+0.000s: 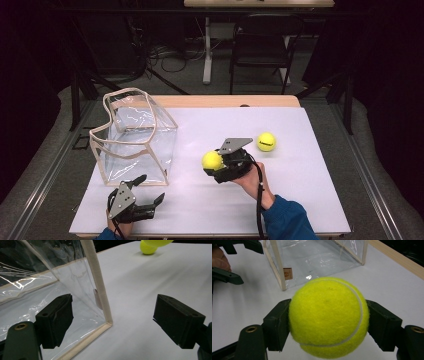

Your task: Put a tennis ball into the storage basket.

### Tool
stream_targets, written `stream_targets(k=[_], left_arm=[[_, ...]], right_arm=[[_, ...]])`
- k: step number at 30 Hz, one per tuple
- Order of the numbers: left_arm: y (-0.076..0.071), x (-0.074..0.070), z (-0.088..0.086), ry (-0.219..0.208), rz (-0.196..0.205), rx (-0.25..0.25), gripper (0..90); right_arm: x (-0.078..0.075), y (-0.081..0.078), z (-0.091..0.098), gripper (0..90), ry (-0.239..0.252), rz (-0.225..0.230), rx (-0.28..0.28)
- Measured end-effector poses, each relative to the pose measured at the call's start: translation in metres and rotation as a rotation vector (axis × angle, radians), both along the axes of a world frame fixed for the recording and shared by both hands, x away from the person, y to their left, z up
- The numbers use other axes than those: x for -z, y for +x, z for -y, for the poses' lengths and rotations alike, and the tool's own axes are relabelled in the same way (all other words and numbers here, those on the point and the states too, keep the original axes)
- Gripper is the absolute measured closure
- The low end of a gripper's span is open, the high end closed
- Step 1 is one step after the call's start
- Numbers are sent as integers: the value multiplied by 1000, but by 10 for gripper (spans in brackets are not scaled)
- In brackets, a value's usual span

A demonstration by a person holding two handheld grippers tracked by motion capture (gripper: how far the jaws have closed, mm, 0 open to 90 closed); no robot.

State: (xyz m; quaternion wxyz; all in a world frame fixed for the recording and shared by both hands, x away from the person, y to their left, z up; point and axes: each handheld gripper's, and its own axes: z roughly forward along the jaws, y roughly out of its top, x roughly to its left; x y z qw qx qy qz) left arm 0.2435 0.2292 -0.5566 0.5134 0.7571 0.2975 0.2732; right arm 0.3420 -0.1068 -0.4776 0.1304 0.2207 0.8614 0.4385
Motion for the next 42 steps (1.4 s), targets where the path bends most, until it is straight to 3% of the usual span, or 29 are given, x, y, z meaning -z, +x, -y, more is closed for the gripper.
stream_targets(k=[12, 42], left_arm=[[0, 0, 0, 2, 3, 4, 159], [2, 0, 2, 5, 0, 16, 159]], right_arm=[[-16, 7, -3, 263, -4, 28, 3], [-37, 30, -6, 264, -7, 50, 31]])
